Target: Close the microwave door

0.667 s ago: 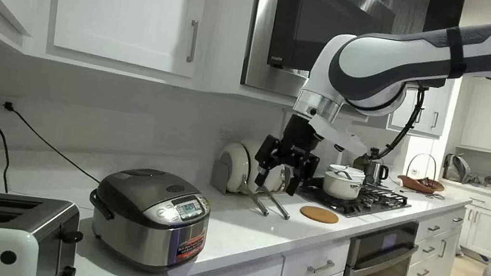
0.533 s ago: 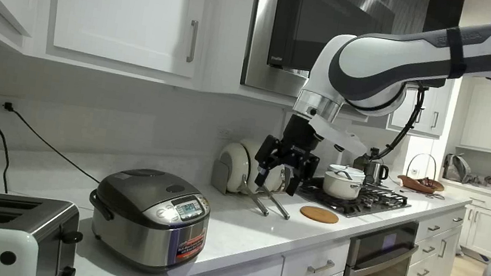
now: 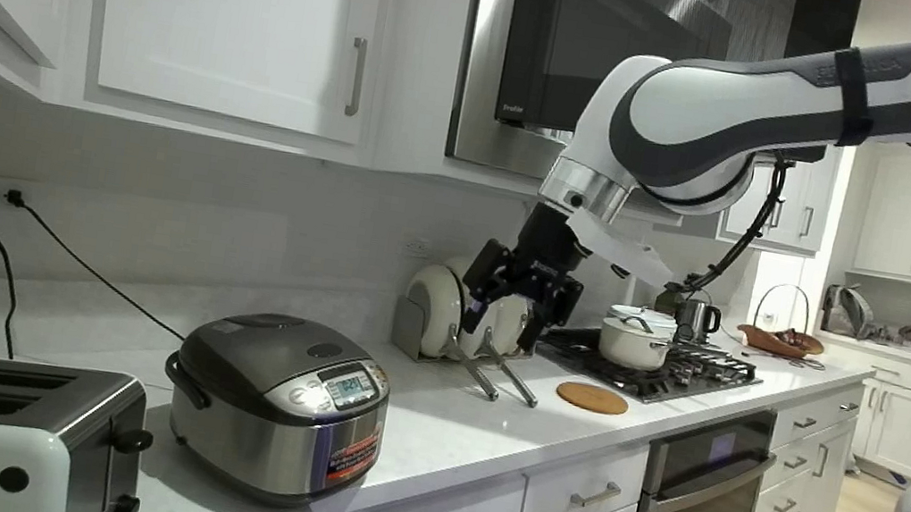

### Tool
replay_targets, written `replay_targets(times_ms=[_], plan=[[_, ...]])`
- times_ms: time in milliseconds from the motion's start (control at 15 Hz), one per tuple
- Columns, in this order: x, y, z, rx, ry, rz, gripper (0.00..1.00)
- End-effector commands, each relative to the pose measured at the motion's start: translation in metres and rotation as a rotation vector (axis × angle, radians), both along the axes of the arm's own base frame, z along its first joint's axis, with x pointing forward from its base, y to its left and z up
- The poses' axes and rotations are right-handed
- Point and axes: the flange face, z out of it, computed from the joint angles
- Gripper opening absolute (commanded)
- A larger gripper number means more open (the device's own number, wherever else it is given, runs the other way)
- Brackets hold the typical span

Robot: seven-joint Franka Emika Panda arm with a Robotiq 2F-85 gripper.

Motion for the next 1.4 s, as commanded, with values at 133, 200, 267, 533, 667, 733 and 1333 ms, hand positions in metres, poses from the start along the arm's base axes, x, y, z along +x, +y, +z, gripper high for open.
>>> replay_targets(times_ms=[133,200,267,533,667,733,1333], plan=[[-0.035,0.042,0.076,0.049,-0.293,0.092,1.0],[-0.046,0.046,0.096,0.06,-0.346,0.105,1.0],[-0.055,0.047,0.113,0.073,-0.387,0.113,1.0],[-0.091,0.041,0.179,0.075,-0.576,0.1,1.0],[-0.107,0.037,0.202,0.046,-0.69,0.075,1.0],[-0.115,0.035,0.214,0.032,-0.744,0.063,1.0],[-0.174,0.008,0.283,-0.197,-1.135,-0.101,0.99]])
